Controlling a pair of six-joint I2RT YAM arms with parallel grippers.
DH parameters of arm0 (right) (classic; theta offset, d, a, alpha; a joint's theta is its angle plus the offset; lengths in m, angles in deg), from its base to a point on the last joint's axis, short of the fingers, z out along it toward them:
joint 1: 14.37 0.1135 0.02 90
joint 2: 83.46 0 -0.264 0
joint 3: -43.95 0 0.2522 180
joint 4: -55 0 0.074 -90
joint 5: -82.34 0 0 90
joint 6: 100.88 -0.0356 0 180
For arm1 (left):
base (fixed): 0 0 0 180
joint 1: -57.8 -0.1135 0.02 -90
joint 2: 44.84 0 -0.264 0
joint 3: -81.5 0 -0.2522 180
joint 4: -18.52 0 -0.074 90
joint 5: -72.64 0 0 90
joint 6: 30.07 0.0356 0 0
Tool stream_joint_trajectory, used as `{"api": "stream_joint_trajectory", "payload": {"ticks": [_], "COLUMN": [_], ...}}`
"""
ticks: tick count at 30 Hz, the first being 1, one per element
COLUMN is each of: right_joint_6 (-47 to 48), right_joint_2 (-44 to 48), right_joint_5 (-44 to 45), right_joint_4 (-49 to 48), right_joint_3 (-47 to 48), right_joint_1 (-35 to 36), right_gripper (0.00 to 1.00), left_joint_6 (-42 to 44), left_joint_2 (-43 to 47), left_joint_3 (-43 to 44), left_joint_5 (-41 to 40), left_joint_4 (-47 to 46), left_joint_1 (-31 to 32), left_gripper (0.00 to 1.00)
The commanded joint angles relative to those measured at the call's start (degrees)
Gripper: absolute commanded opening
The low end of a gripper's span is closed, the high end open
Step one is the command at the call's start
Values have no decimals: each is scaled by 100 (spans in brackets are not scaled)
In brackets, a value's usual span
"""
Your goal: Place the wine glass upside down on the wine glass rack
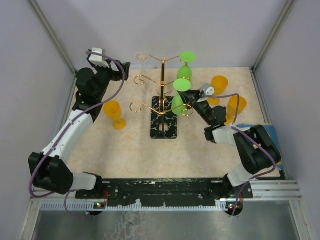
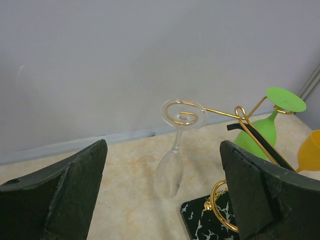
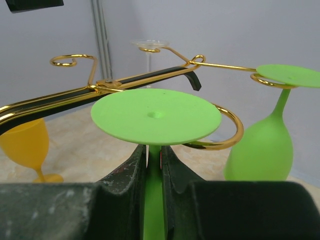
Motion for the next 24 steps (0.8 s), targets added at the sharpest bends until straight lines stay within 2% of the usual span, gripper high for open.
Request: {"api": "stream_joint_trajectory", "payload": {"ticks": [1,10,24], "right_joint_6": [-115,-83,277], "right_joint_2": [-235,-503,-235], "right_joint_5": [-37,168,1129], "right_joint_4": [-705,-607,-386], "right_joint_3": [466,785,497], "right_joint_1": [46,41,46], "right_gripper": [0,0,0], "left_joint_6": [-4,35,50], "left_joint_2": [42,-11,-15], "left_joint_3": [-56,-48,-60], "left_joint_5": [-4,-37,-50], "left_joint_4": [-194,-202,-153], "left_joint_1": [-40,-41,-49], "left_gripper": [99,99,99]}}
